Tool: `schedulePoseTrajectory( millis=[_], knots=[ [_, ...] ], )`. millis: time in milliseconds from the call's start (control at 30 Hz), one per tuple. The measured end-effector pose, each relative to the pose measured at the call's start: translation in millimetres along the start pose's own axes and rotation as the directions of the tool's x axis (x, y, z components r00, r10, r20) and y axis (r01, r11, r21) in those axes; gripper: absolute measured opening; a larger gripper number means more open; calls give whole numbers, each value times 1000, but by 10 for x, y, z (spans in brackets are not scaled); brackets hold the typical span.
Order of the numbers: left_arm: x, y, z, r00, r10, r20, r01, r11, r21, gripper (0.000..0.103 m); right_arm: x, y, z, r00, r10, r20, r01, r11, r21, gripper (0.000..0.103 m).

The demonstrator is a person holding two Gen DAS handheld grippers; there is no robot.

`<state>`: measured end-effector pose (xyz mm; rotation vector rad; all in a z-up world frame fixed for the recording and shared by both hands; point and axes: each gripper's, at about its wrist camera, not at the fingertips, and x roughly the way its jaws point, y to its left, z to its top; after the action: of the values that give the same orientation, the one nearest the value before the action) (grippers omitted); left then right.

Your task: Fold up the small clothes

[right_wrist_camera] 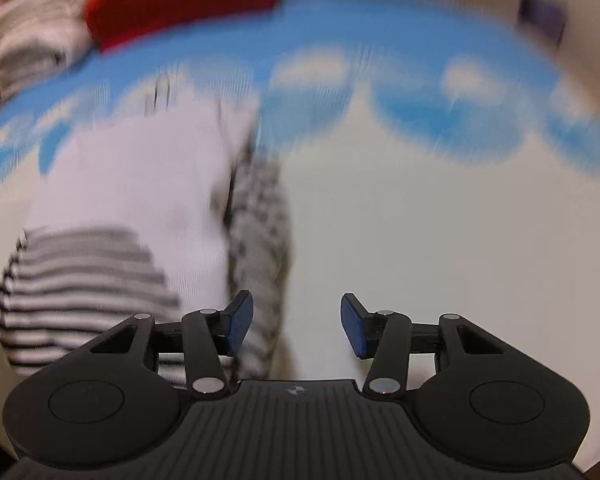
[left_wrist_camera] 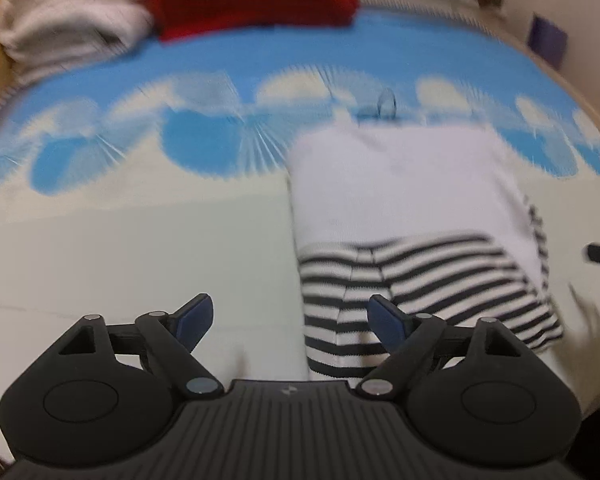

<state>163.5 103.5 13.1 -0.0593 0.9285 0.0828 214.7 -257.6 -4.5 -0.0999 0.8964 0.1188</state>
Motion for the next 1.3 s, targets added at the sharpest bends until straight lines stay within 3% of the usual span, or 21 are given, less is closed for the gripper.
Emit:
schedulePoseTrajectory(
  millis=[67, 200, 433, 600, 667, 700, 767, 867, 967, 1300],
  knots=[
    [-373, -23, -77, 998, -4, 64, 6, 1000, -19, 94, -405, -44, 3, 992, -20, 123, 16, 999, 34, 58],
    [-920, -114, -257, 986, -47, 162, 56, 997, -51, 94, -1035, -23, -144, 962, 10, 274, -28, 998, 64, 88],
    [-1398, -277, -719, 973, -14, 231, 32, 997, -73, 94, -1612, 189, -770, 927, 64, 369, -97, 993, 70, 90],
    [-1272, -363, -1143, 968, 0, 250, 27, 994, -104, 94, -1596, 320, -977, 942, 76, 326, -108, 991, 83, 90],
    [-1064, -452, -1202, 991, 26, 134, -13, 995, -98, 94, -1547, 406, -986, 949, 71, 307, -90, 995, 50, 90],
    [-1036, -459, -1188, 994, 8, 112, 7, 992, -126, 94, -1517, 447, -985, 952, 71, 297, -84, 996, 32, 90],
    [-1061, -495, -1150, 987, -29, 157, 50, 990, -133, 94, -1469, 503, -991, 958, 87, 273, -97, 995, 22, 90],
    [-1068, -604, -1120, 981, -13, 195, 28, 997, -73, 94, -1377, 588, -967, 964, 114, 242, -123, 992, 21, 90],
    [-1031, -605, -1127, 983, -43, 179, 62, 993, -97, 94, -1371, 707, -969, 961, 113, 252, -112, 994, -17, 90],
    [-973, -615, -1089, 984, -38, 176, 51, 996, -69, 94, -1257, 878, -950, 965, 130, 228, -113, 990, -86, 90]
  ],
)
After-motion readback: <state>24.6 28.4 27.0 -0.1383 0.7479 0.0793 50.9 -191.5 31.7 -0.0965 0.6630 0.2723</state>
